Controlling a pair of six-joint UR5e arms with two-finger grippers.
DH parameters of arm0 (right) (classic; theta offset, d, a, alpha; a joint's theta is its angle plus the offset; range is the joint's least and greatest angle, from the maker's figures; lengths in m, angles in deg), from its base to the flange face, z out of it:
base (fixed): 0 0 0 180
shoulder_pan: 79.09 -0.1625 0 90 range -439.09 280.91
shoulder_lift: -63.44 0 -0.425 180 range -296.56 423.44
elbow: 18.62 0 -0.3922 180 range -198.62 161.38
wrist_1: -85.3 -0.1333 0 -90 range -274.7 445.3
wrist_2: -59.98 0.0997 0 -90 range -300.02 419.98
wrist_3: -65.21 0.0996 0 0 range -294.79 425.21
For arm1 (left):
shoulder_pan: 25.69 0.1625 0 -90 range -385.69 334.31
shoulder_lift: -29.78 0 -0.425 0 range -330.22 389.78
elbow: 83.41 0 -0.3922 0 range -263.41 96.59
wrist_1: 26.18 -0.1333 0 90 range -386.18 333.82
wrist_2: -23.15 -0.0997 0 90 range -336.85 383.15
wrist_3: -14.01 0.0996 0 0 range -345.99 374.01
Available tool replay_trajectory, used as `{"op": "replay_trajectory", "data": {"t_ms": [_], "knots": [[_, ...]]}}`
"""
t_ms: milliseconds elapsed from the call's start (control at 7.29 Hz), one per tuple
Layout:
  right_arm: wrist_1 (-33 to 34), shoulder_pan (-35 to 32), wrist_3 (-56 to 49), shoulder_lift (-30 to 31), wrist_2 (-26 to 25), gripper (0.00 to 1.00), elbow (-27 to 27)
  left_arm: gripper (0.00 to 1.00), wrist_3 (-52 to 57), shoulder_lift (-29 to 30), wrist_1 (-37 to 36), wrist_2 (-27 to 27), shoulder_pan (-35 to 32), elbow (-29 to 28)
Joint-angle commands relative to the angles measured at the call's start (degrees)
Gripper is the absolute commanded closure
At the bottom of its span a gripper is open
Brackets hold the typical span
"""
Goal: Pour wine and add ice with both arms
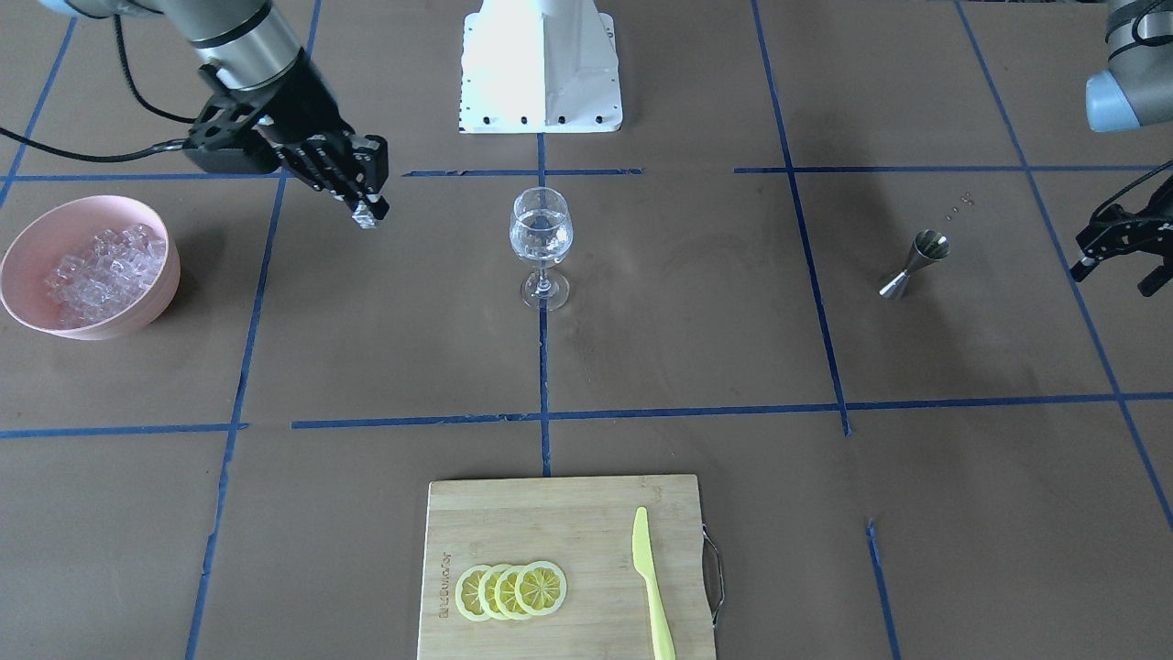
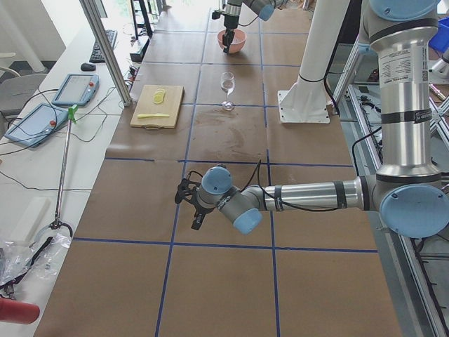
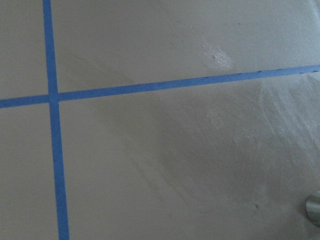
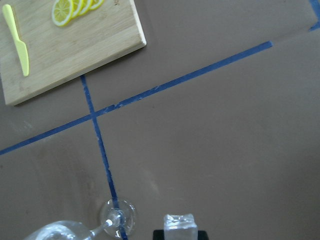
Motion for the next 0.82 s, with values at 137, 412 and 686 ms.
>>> {"op": "replay_trajectory", "data": {"t_ms": [137, 412, 686], "knots": [[9.9, 12.2, 7.8, -12.8, -12.9, 1.00, -1.3, 0.00, 16.3, 8.3, -21.4, -0.1, -7.8, 0.1], [10.0, 12.4, 9.4, -16.2, -13.7, 1.00, -4.5, 0.00, 16.7, 8.8, -23.2, 0.4, -9.0, 0.8], [10.0, 12.4, 9.5, -19.2, -14.8, 1.00, -8.8, 0.00, 16.3, 8.0, -23.1, 0.4, -9.1, 2.1]]}}
